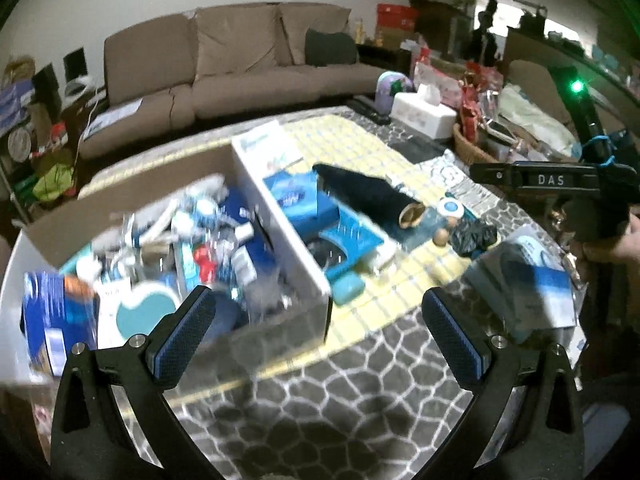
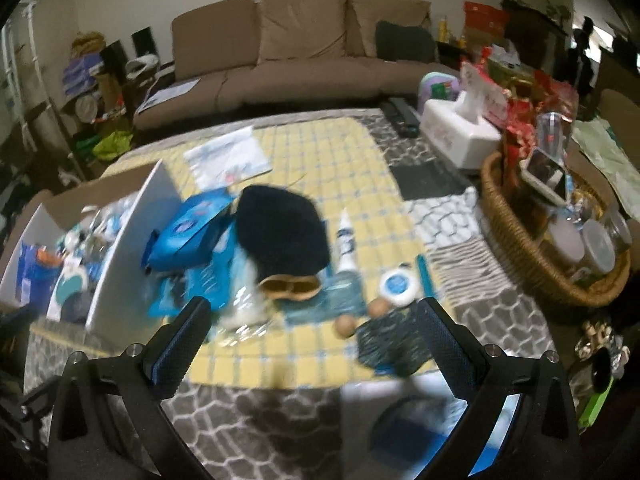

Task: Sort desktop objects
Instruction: 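Grasp the dark patterned scrunchie with the right gripper while the left tool approaches the floss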

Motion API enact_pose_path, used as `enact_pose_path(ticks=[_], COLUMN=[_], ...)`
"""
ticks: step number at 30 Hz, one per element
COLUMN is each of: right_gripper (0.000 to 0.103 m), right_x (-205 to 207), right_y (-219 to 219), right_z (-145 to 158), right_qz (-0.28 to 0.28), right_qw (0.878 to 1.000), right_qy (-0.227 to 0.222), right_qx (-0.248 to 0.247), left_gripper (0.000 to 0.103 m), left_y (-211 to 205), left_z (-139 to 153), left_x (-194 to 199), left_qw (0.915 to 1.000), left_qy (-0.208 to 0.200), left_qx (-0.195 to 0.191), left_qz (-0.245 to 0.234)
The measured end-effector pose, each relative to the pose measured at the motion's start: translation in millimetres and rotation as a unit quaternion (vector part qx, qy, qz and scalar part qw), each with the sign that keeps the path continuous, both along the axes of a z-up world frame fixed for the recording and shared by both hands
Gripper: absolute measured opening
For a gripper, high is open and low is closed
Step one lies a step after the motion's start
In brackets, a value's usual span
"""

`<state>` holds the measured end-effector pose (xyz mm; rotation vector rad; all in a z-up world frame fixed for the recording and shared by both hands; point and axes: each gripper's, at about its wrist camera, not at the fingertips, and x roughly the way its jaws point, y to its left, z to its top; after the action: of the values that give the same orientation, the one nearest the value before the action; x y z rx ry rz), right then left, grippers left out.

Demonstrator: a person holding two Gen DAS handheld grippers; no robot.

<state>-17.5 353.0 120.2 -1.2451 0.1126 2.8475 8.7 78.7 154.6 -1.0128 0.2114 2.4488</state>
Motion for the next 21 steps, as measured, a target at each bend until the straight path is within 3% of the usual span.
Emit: enact_pose_path(ticks=[7, 10, 12, 13, 19, 21], right_gripper=[0.099, 0.085, 0.068, 0.067, 0.068, 0.075], right_x=[-18.3, -25.7, -27.8, -26.8, -16.2, -18.7], right_y=[58.6, 78.2, 89.9, 93.9, 90.2, 85.8], right_z=[-9.9, -33.2, -48.0, -53.5, -74.9, -82.7], right_qz=[-0.047, -0.052, -0.049, -0.048, -0.008, -0.001], right_qw=[0.999, 0.996, 0.994, 0.993, 0.99, 0.989], right_qy=[-0.026, -0.063, -0.084, -0.091, -0.12, -0.134], right_qx=[-0.013, -0.024, -0.046, -0.056, -0.072, -0.065], left_gripper=[0.103, 0.103, 0.103, 0.103, 0.103, 0.103], left_y=[33.6, 58.1, 75.4, 82.1, 118.8, 126.5], left_z=[-1.2, -11.4, -18.3, -21.2, -40.7, -47.7], left_x=[-9.1, -7.7, -5.7, -4.6, -6.5, -8.5], left_qw=[0.9989, 0.9973, 0.9958, 0.9951, 0.9925, 0.992], left_qy=[0.001, -0.008, -0.012, -0.012, -0.031, -0.038], left_qx=[0.011, 0.007, 0.003, 0.002, -0.001, -0.005], left_qz=[-0.046, -0.073, -0.091, -0.098, -0.118, -0.12])
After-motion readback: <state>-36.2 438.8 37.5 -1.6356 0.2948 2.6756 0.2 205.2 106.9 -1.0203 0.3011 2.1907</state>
